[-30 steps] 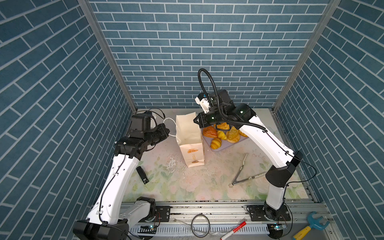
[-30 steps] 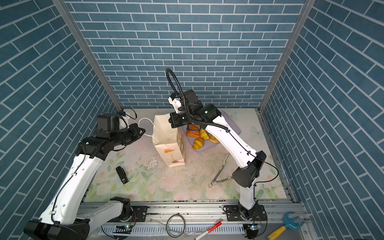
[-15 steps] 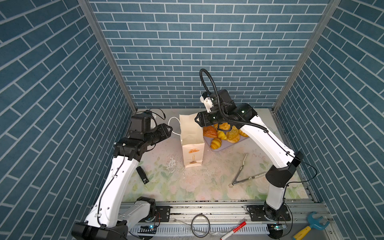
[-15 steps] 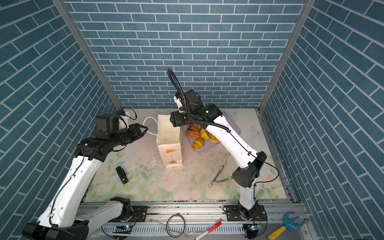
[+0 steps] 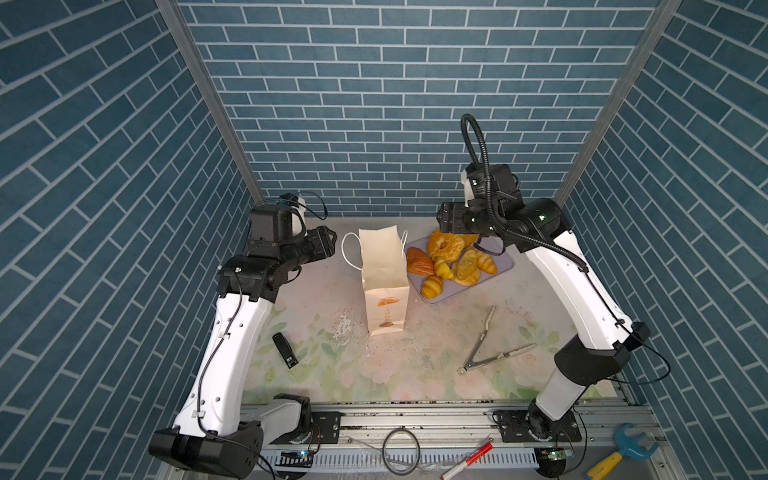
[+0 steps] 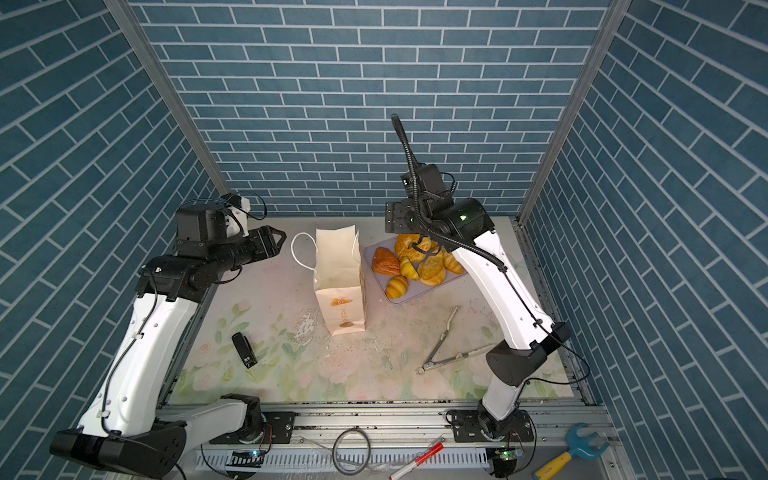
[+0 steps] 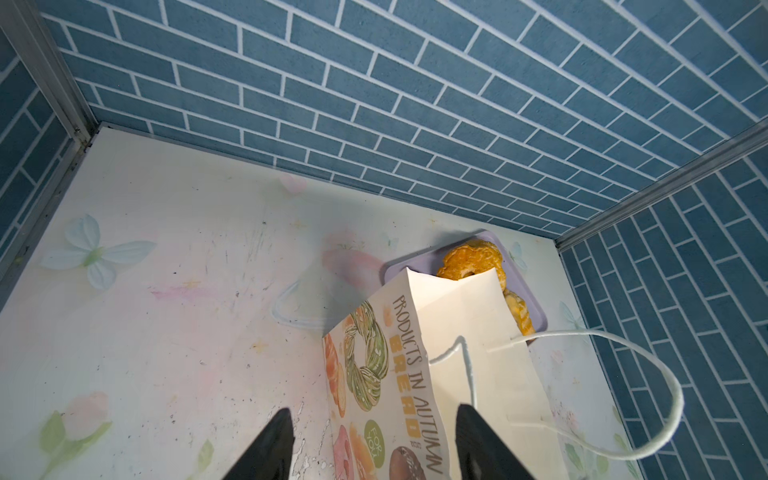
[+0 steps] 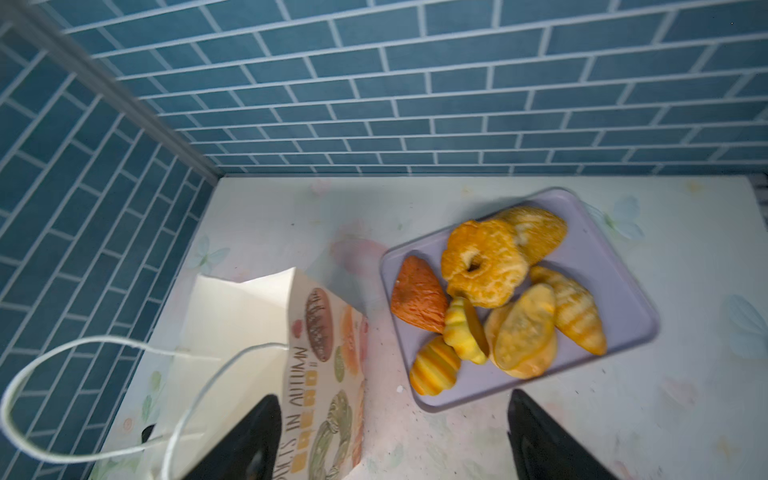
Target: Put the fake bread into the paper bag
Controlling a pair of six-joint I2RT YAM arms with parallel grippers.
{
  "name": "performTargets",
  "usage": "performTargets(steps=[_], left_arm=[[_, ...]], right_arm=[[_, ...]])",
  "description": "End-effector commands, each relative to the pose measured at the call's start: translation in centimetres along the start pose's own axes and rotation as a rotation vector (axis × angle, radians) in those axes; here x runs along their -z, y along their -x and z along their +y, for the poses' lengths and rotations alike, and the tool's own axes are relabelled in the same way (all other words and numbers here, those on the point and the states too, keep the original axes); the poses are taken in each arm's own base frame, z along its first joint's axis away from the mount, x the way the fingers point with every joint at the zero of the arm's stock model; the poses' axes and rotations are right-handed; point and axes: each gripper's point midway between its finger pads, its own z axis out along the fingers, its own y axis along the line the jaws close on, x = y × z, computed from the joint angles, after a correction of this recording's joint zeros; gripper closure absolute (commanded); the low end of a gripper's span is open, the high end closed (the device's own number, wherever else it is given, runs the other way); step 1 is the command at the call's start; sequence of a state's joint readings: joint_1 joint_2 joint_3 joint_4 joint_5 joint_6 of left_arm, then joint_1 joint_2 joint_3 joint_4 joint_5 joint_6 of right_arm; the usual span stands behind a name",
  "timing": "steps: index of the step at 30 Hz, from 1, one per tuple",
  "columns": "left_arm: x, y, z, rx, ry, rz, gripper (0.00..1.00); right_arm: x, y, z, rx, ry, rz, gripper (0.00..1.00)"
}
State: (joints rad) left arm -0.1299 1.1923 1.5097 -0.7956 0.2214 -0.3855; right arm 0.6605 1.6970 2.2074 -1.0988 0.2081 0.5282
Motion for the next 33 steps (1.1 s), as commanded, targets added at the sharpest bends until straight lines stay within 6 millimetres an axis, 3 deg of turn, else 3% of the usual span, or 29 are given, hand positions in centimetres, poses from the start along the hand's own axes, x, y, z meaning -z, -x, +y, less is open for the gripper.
performTargets(steps=[1,5,8,13,16,22,27,33], left_arm=[[0.4,1.0,0.6,-0.037,0.01,-0.029,0.35],[0.1,1.0,2.0,-0.005,0.019,-0.021,0.31],[0.0,0.6,3.1,0.021,0.023,-0.012,0.3],[-0.3,-0.3,4.0,0.037,0.024,0.011,0.3],[-0.6,-0.8,4.2,0.039,0.022,0.026,0.28],[-1.0,-0.8,3.4,0.051,-0.028,0.049,0.27],[-1.1,-1.3,3.6,0.048,-0.025,0.058,0.27],[-1.3,-2.1,4.1,0.042,-0.011,0.076,0.26]], right_arm=[[0.9,-2.5,-6.2,-0.214,-0.177,0.069,0.15],[0.8,-6.4,-10.9,-0.384,-0.269,0.111,0.16],[0.3,-10.4,-13.7,-0.521,-0.322,0.166,0.17],[-0.1,-17.8,-15.9,-0.666,-0.409,0.301,0.18],[-0.1,-21.2,-17.0,-0.725,-0.472,0.353,0.18],[-1.6,-25.1,-17.4,-0.776,-0.526,0.467,0.16],[-2.2,-27.5,-16.7,-0.843,-0.553,0.578,0.14],[-2.6,-29.9,-17.1,-0.926,-0.586,0.592,0.12]])
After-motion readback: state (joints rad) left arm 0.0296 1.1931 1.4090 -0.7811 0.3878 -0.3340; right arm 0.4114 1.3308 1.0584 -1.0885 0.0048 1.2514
